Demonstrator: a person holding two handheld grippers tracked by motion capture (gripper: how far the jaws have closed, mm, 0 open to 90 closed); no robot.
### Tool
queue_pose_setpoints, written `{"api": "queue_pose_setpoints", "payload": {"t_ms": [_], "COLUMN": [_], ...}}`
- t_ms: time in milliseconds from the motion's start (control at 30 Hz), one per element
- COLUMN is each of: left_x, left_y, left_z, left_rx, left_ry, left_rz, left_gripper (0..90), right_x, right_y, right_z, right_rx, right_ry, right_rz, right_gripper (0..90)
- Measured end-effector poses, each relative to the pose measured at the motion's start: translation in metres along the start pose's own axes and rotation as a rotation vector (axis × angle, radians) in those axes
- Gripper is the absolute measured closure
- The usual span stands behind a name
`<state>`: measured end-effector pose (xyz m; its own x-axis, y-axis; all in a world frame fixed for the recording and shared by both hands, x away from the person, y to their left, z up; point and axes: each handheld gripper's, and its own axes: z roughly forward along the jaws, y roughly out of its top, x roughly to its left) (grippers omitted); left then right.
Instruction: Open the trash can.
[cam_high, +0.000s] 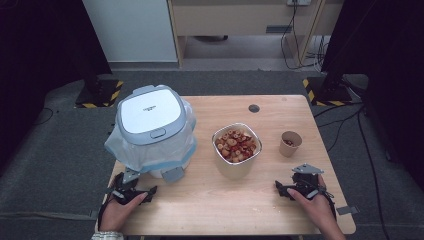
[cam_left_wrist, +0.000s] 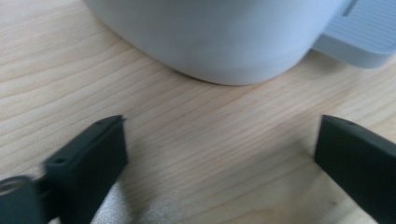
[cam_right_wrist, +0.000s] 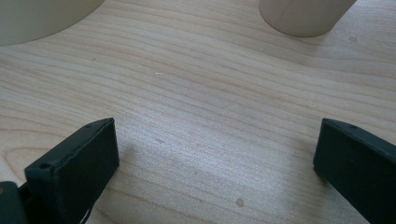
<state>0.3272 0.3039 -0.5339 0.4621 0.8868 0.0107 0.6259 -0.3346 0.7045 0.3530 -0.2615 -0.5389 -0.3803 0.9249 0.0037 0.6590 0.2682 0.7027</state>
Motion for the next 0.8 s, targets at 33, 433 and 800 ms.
{"api": "queue_pose_setpoints", "payload": {"t_ms": [33, 433, 800], "left_x": [0.000, -0.022, -0.044], "left_y": [0.000, 0.001, 0.010], "left_z": [0.000, -0.024, -0.036], "left_rx": [0.000, -0.034, -0.109], "left_ry": [0.000, -0.034, -0.088], "left_rz": [0.000, 0.054, 0.111], "left_gripper": [8.0, 17.5, 56.3], "right_x": [0.000, 0.000, 0.000], "right_y": [0.000, -0.001, -0.001], "right_z": [0.000, -0.001, -0.001], "right_rx": [0.000, 0.001, 0.001], "right_ry": [0.000, 0.001, 0.003], "right_rz": [0.000, 0.000, -0.001], "right_gripper": [0.6, 0.6, 0.6]}}
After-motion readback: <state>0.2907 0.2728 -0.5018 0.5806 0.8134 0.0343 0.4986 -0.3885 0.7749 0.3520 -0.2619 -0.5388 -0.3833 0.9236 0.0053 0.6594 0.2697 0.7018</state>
